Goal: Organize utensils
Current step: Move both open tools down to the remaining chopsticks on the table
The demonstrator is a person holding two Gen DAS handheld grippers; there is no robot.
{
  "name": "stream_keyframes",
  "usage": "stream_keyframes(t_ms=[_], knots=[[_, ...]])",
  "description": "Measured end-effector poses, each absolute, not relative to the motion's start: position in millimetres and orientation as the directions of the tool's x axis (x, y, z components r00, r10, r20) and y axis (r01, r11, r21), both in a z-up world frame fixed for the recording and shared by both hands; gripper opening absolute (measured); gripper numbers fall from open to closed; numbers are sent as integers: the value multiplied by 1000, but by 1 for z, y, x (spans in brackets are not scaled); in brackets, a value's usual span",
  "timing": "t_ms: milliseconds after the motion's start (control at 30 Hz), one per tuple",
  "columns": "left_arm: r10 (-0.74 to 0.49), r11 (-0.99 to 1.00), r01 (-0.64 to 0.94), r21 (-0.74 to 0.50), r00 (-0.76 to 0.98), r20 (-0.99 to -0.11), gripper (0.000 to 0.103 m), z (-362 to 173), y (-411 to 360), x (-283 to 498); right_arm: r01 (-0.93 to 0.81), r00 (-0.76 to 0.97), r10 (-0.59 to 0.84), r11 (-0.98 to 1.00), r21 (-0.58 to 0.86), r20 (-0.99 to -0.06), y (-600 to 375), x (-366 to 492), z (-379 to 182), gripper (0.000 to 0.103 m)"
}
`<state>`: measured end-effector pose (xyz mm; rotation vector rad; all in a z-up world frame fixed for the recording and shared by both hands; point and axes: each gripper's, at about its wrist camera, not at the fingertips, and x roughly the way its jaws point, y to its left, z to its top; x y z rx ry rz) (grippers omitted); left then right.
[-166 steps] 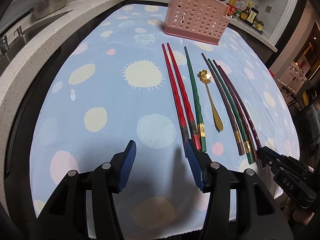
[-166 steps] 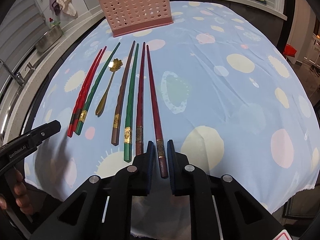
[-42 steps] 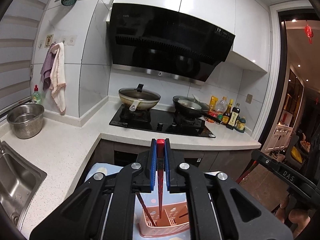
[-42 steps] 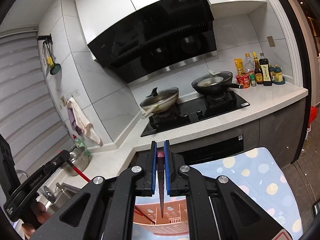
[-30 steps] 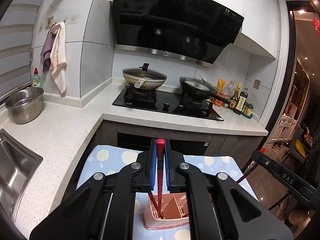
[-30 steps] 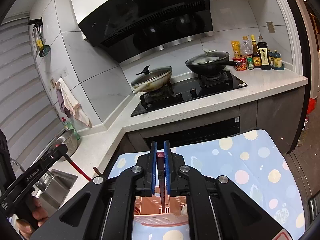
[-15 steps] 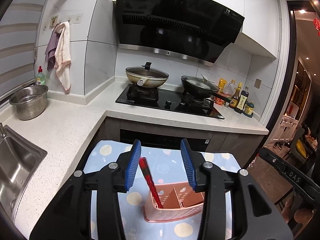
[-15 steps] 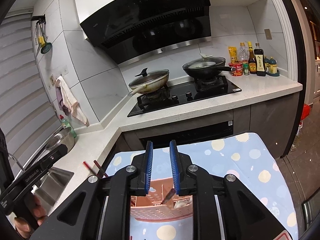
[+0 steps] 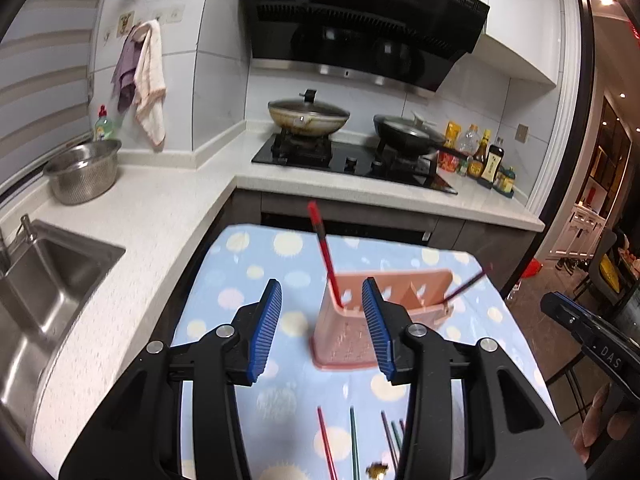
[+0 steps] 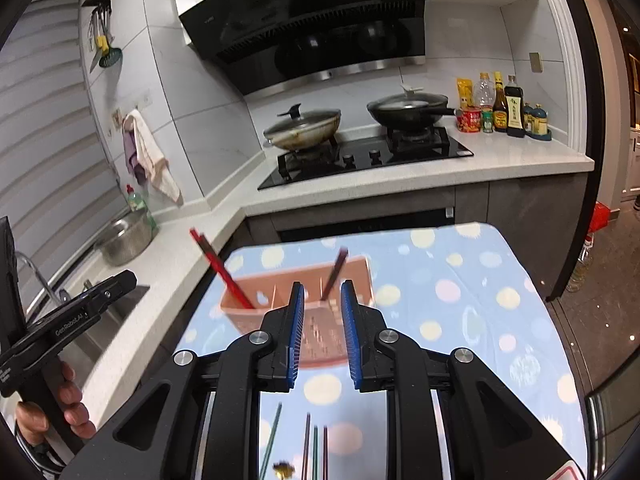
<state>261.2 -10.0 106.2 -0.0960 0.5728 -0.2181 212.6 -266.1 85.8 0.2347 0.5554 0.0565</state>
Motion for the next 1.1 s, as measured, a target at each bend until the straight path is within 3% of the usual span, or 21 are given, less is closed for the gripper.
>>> stream_keyframes(t_ms=[633, 1100], knots=[[-167, 986, 101, -134, 596, -785, 40, -51, 16, 132, 87, 629, 67, 984, 155, -774, -234, 62, -64, 20], [-163, 986, 121, -117, 513, -843, 40, -92, 1, 92, 59, 555, 113, 983, 175, -824, -218, 35, -102, 20]])
